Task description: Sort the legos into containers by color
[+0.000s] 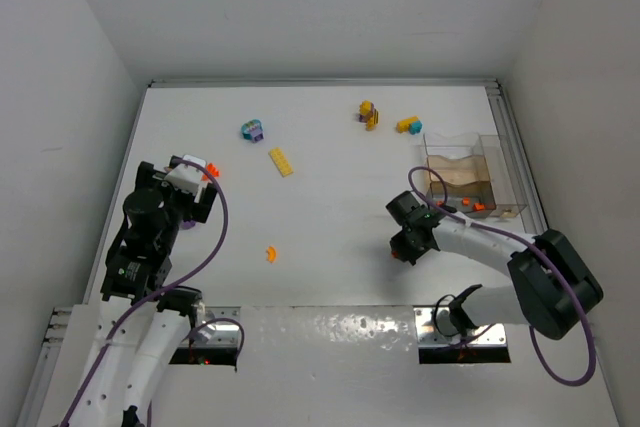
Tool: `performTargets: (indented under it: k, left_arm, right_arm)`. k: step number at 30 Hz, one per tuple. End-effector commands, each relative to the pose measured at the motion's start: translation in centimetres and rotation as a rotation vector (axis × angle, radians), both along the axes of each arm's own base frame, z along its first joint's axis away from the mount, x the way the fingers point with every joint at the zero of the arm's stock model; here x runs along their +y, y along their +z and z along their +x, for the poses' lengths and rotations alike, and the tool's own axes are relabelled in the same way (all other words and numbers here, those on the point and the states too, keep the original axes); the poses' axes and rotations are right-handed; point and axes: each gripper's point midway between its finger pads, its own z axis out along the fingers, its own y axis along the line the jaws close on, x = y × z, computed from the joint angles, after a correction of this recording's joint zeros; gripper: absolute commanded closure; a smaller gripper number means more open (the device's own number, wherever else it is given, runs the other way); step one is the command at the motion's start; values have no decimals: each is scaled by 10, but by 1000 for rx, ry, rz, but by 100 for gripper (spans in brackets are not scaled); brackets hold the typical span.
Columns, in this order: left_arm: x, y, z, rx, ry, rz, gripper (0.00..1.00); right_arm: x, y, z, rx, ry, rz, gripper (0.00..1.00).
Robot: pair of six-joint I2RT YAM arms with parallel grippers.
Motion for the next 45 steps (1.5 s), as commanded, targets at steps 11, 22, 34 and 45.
performTargets:
  k: [11, 22, 34, 45]
  left_arm:
    - [5, 8, 3, -39, 28, -1, 0]
    - [-2, -6, -1, 9, -16, -13, 0]
    - [38, -93, 7, 553, 140, 240, 6]
    - [15, -96, 16, 534, 138, 60, 6]
  right_arm:
    - [44, 66, 70, -186, 588, -70, 100]
    - [-120, 126, 135, 10, 463, -360, 100]
    - [-175, 120, 161, -17, 379, -404, 100]
    - [-168, 82, 156, 41, 377, -333, 87]
